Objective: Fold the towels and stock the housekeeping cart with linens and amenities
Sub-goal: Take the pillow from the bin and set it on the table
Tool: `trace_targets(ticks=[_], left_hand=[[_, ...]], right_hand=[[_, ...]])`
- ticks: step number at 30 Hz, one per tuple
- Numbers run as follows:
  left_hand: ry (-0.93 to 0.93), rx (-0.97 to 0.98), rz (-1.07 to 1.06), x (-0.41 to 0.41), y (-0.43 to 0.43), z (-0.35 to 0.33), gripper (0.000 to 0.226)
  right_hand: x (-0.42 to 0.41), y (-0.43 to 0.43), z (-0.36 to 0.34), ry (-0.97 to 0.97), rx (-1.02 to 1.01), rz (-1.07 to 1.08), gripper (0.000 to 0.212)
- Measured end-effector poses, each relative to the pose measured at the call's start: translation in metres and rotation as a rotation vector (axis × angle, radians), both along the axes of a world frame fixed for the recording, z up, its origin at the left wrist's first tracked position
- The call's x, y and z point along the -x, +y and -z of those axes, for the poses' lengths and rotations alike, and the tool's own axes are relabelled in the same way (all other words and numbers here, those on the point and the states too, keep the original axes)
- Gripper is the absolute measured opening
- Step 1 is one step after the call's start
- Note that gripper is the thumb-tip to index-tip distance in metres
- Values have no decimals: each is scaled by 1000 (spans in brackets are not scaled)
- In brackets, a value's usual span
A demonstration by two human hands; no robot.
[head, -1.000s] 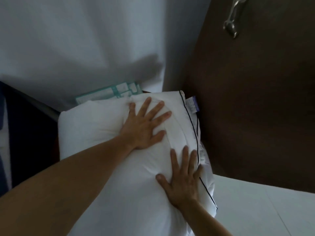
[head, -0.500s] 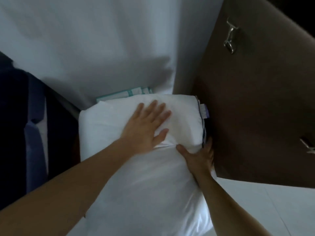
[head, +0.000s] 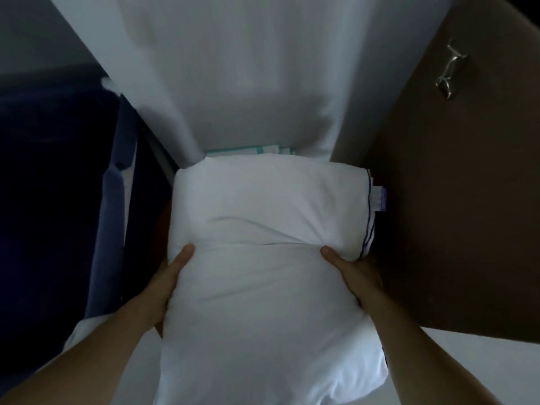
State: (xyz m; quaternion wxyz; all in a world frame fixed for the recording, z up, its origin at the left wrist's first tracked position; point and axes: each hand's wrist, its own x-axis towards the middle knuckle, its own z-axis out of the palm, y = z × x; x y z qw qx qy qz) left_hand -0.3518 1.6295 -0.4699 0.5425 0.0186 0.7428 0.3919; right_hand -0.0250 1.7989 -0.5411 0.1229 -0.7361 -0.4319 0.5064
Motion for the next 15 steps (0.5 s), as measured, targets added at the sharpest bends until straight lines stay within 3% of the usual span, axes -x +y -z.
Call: trace_targets(ticks=[5, 12, 15], left_hand=[[5, -39, -40, -10, 5, -29, 115], [58, -106, 8, -22, -34, -100, 57], [77, -156, 33, -28, -60, -126, 66]], right_hand=[[1, -1, -28, 195, 9, 55, 127], [7, -50, -87, 314, -229, 79, 118], [-3, -76, -114, 349, -269, 104, 113]])
